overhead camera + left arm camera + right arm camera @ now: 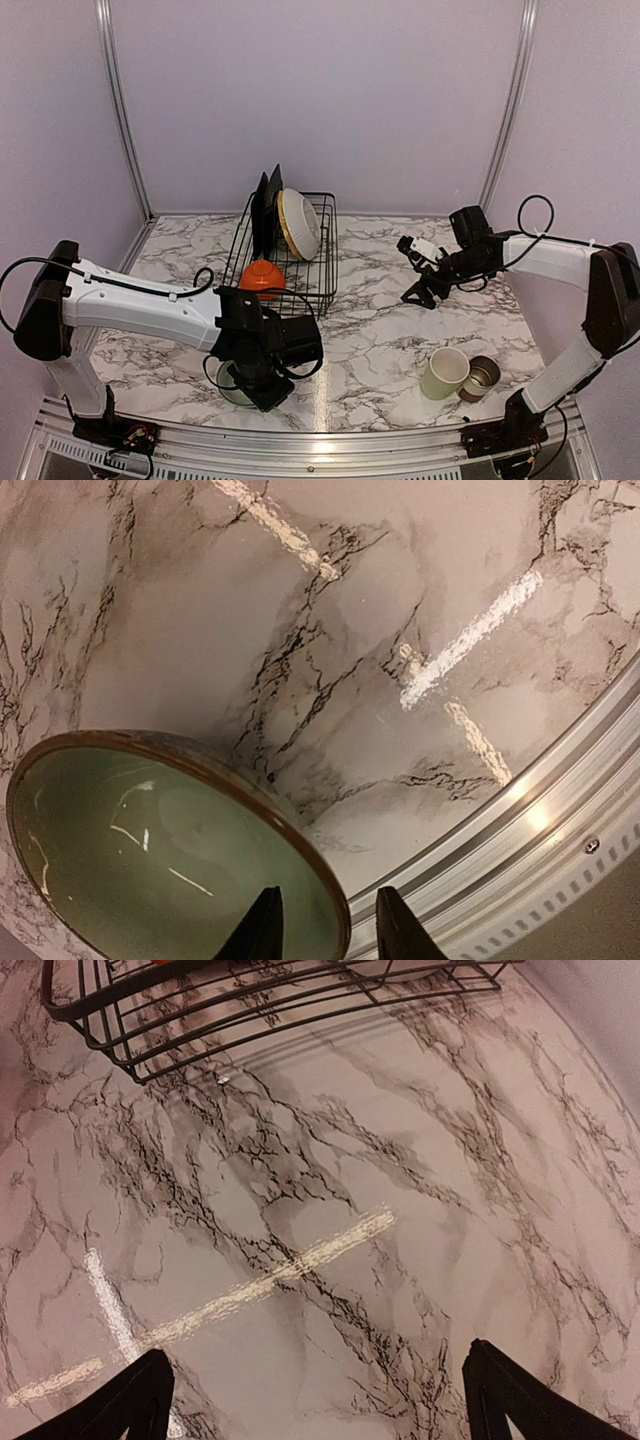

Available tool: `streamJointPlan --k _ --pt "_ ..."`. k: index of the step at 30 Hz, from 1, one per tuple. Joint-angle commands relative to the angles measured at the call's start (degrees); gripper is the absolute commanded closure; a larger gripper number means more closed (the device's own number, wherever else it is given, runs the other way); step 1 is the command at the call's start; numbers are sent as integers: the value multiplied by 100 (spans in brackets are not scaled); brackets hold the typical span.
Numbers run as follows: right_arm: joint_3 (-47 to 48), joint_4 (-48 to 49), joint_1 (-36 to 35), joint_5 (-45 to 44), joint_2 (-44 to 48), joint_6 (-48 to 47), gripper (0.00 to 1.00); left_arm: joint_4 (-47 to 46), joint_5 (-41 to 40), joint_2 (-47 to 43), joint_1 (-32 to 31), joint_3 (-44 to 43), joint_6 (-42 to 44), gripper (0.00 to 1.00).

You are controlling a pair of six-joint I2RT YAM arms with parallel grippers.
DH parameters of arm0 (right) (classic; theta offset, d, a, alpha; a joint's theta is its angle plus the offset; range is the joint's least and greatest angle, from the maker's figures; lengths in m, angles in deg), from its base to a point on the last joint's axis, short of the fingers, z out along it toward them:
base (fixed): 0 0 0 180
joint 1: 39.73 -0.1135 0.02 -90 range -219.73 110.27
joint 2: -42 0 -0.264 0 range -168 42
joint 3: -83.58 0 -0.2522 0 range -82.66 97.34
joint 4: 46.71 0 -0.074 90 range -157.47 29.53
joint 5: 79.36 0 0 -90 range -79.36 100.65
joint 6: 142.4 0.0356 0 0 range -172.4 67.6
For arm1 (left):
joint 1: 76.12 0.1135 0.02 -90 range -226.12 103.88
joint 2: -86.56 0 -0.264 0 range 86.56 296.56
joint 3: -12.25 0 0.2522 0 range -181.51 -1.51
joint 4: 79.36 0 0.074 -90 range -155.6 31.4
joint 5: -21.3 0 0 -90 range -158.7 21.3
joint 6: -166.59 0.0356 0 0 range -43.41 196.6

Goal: Load the mixed dishes into the dish rack
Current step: Grab the bowl from the corner of the board.

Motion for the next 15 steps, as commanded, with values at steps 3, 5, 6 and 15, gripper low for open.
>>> streamJointPlan --k 3,5,6,15 --pt "77 -40 -51 47 180 -32 2 210 114 228 -96 -183 93 71" --pt "69 -40 -48 54 196 -26 2 231 133 273 -108 -225 89 72" --pt "62 -37 -48 52 200 -25 2 246 123 294 -117 -233 87 72" --pt "53 -49 -48 73 219 -34 2 385 36 422 -143 -340 128 76"
